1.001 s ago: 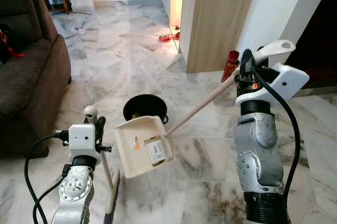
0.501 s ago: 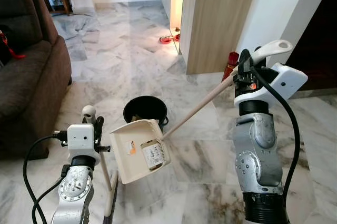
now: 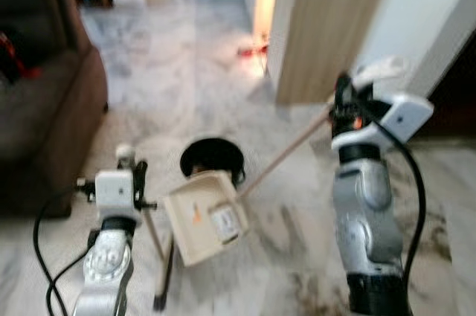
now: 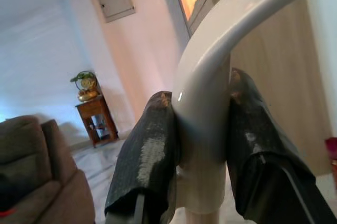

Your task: Sweep floor

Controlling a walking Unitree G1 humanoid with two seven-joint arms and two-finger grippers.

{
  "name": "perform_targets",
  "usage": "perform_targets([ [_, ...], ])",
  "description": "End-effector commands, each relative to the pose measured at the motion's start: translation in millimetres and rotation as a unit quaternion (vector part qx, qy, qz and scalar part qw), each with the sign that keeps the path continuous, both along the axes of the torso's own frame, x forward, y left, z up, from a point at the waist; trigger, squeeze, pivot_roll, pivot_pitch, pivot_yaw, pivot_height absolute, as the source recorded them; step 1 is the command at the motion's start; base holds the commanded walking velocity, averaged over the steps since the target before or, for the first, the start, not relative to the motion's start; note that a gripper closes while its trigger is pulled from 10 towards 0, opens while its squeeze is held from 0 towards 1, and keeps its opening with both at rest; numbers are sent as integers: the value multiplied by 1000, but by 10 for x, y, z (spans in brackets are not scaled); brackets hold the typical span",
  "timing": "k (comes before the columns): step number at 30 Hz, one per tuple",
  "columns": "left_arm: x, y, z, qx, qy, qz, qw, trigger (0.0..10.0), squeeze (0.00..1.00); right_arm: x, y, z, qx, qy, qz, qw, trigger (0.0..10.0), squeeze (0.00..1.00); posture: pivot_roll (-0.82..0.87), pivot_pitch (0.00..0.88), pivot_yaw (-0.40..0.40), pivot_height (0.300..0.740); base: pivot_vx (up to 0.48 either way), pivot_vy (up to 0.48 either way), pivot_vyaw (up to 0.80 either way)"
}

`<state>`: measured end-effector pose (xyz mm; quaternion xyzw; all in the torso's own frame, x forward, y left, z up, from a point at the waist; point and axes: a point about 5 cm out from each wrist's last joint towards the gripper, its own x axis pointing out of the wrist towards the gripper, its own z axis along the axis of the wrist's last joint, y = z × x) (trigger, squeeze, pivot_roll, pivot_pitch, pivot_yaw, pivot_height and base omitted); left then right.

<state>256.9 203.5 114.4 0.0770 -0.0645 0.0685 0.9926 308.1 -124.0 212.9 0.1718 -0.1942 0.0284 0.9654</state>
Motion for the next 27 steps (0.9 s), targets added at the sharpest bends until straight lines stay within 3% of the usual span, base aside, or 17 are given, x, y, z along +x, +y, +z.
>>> perform_targets([
  [1, 24, -41, 115, 9, -29, -6, 1000, 10000, 0, -44, -36, 175, 20, -41, 2, 999, 10000, 0, 13, 0, -4, 740, 360, 0, 0],
  [8, 27, -48, 113, 8, -29, -6, 1000, 10000, 0, -52, -21, 185, 16, -44, 9, 999, 10000, 0, 12, 0, -6, 740, 358, 0, 362],
  [27, 29, -58, 95, 5, -27, -8, 1000, 10000, 0, -45, 25, 158, 26, -35, 33, 999, 10000, 0, 10, 0, -9, 740, 357, 0, 0],
])
